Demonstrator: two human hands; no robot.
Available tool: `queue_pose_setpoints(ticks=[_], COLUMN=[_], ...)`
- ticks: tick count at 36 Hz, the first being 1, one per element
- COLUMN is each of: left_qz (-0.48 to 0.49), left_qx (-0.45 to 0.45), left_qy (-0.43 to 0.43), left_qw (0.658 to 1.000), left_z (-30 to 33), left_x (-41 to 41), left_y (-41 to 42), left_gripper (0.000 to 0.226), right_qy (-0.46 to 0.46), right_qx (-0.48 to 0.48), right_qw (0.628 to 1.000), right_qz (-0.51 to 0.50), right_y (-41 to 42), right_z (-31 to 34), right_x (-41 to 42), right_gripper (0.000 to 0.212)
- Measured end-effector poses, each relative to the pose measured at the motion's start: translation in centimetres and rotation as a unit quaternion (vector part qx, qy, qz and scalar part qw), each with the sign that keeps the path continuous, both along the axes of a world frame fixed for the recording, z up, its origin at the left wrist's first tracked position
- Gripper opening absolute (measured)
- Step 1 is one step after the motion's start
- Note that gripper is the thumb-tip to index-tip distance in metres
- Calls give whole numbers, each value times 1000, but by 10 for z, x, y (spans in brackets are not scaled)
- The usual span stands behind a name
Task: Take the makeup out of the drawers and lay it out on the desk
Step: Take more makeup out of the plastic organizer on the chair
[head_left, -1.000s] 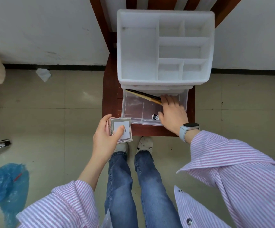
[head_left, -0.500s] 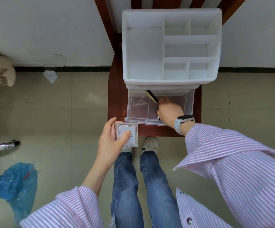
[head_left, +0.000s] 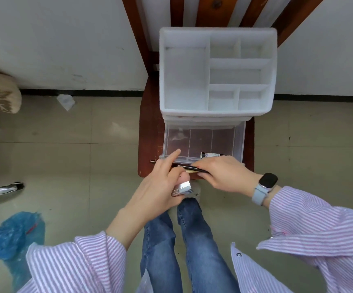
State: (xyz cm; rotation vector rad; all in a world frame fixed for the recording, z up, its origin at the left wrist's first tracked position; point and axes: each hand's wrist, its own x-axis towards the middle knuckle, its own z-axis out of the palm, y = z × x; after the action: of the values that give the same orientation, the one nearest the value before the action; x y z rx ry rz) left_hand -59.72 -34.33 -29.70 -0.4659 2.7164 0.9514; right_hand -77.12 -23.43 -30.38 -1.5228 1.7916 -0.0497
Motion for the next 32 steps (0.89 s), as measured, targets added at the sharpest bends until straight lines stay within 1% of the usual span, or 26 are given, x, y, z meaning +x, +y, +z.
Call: queue_pose_setpoints(ticks=[2, 5, 8, 10, 12, 15, 18, 20, 24, 26, 28, 29, 30, 31, 32], left_qz=[-20, -32, -36, -39, -41, -49, -80, -96, -91, -71, -28, 1, 29, 54, 78], left_qx=[-37, -80, -96, -94, -87, -68, -63, -63, -53, -32, -1, 13, 26, 38, 50], left_qy=[-9, -2, 20, 26, 21, 14, 1, -7, -14, -26, -54, -72, -86, -97, -104], left_qw=[999, 996, 994, 995, 995, 996, 995, 993, 994, 997, 998, 997, 996, 993, 990], left_z=[1, 2, 5, 6, 6, 5, 6, 5, 2, 0, -2, -2, -2, -2, -3], left_x=[-1, -2, -3, -3, -3, -3, -3, -3, 1, 6, 13, 17, 21, 25, 29], left_y=[-2, -5, -7, -8, -10, -14, -18, -19, -17, -15, -13, -13, -14, -15, -16], left_gripper=[51, 56, 43, 34, 31, 34, 39, 43, 45, 44, 45, 44, 42, 39, 37], right_qy=[5, -15, -41, -49, -56, -87, -105, -108, -131, -169, -226, -232, -210, -162, -106], right_qx=[-13, -4, 9, 3, 0, 1, 11, 27, 59, 64, 41, 26, 18, 26, 50], right_qw=[1000, 1000, 999, 998, 997, 993, 990, 989, 983, 968, 931, 911, 901, 906, 921], right_qz=[3, -11, -33, -48, -58, -81, -92, -92, -111, -172, -282, -339, -380, -389, -373], right_y=[-5, -10, -13, -15, -17, -21, -23, -23, -24, -23, -20, -17, -14, -11, -8], right_z=[3, 6, 8, 11, 13, 16, 18, 18, 21, 22, 19, 12, 4, -6, -16], right_x=[2, 3, 3, 1, 1, 0, -1, -2, -8, -16, -23, -27, -30, -32, -34], right_gripper=[28, 31, 31, 29, 28, 25, 25, 26, 32, 33, 25, 23, 25, 27, 29])
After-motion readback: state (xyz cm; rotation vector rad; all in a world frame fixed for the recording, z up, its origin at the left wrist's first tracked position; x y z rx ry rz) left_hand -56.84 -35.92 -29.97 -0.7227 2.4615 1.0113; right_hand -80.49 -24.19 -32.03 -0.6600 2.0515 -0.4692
